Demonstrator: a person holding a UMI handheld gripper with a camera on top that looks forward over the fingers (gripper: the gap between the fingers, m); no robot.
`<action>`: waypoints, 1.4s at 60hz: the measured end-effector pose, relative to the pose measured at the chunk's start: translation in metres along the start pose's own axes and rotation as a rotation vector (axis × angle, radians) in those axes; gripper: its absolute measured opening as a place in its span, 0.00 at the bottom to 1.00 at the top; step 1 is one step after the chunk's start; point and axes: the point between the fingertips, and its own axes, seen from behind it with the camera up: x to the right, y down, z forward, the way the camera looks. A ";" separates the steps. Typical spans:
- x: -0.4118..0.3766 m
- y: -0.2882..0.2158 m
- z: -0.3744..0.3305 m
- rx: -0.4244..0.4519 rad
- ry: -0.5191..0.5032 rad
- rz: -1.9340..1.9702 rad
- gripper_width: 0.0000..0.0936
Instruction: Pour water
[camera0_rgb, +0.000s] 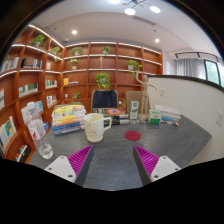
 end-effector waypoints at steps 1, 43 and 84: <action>-0.001 0.001 -0.001 -0.003 0.000 0.000 0.89; -0.280 0.024 0.018 0.073 -0.266 0.006 0.89; -0.292 -0.011 0.067 0.166 -0.250 0.007 0.38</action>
